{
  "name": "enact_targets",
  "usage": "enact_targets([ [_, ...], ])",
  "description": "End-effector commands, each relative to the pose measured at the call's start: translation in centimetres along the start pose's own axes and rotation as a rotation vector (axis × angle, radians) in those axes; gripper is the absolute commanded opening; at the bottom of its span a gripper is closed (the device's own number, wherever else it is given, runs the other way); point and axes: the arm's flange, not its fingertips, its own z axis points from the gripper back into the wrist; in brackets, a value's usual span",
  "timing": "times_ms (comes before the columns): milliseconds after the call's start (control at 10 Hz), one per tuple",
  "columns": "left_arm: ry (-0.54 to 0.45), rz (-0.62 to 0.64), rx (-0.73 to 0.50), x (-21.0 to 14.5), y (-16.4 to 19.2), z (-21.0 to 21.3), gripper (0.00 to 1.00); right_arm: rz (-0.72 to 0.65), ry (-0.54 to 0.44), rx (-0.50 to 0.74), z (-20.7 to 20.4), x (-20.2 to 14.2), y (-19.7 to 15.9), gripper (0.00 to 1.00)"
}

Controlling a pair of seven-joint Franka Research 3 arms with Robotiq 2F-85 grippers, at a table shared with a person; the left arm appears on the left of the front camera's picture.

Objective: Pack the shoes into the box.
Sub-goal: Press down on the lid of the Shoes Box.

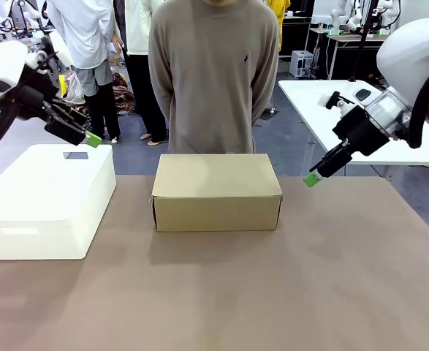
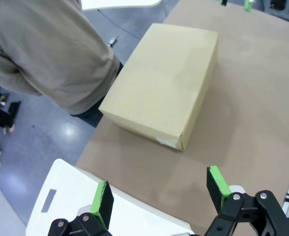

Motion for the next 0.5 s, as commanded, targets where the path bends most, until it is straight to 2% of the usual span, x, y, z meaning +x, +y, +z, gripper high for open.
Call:
enact_targets([
  [0, 0.042, 0.034, -0.004, 2.2, -0.6, 1.0, 1.0, -0.03, 0.086, -0.042, 0.2, -0.5, 1.7, 1.0],
  [200, 0.054, 0.075, -0.017, 3.0, -1.0, 0.2, 1.0, -0.044, 0.103, -0.078, 0.6, -1.0, 3.0, 1.0],
  [300, 0.05, 0.076, -0.027, 3.1, -1.0, -0.7, 0.94, -0.042, 0.093, -0.104, 1.1, -1.0, 3.6, 1.0],
  [400, 0.062, 0.094, -0.068, 3.3, -0.9, -1.7, 0.75, -0.035, 0.085, -0.127, 1.5, -0.9, 4.0, 0.86],
])
